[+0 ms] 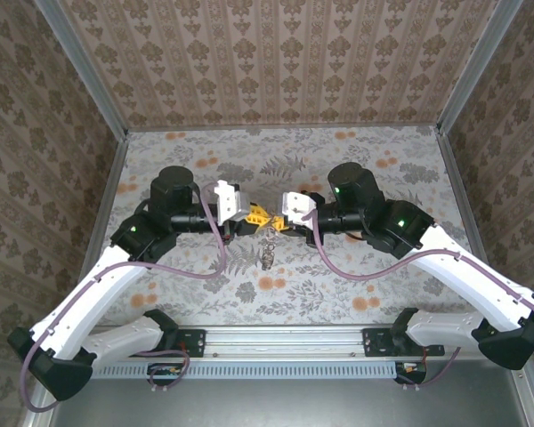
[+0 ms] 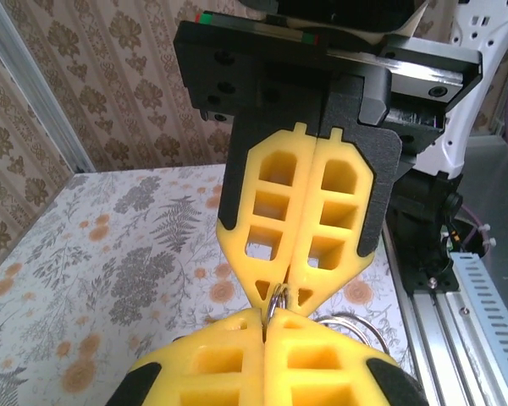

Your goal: Put the keys on the keyring

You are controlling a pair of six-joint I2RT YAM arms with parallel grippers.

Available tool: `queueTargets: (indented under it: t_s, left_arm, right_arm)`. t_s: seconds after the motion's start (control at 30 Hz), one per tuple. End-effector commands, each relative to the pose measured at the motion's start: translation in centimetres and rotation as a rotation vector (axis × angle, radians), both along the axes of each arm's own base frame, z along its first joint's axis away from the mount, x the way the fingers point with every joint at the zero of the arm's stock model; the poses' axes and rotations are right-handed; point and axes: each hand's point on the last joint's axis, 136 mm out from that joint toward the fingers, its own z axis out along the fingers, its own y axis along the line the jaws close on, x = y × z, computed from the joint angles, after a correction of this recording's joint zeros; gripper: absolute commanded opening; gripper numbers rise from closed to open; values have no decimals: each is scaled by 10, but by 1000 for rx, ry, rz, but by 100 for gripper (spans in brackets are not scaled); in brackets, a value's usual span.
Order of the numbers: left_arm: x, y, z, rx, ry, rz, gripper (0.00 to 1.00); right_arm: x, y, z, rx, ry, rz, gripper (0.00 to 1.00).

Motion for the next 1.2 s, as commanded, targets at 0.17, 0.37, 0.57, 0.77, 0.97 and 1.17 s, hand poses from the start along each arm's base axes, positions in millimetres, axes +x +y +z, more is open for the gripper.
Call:
queueTargets:
  t_s: [0.17, 0.37, 0.57, 0.77, 0.97, 1.17]
  left_arm:
    - [-12, 4, 42, -173, -43, -67, 0]
    - [-13, 6, 45, -198, -39, -67, 0]
    - [-14, 8, 48, -215, -36, -73, 0]
    - [-11, 9, 45, -212, -32, -60, 0]
    - [-9, 10, 42, -203, -29, -51, 0]
    - [-8, 9, 41, -202, -18, -62, 0]
  right_arm:
    - [-4, 4, 1, 22, -1, 25, 17]
    - [-3, 2, 2, 24, -6, 17, 14]
    - [2, 2, -1, 10, -10, -3, 10]
    - [0, -1, 15, 58, -40, -21, 18]
    - [-3, -15, 36, 132, -95, -71, 29]
    - [-6, -11, 50, 197, -106, -51, 29]
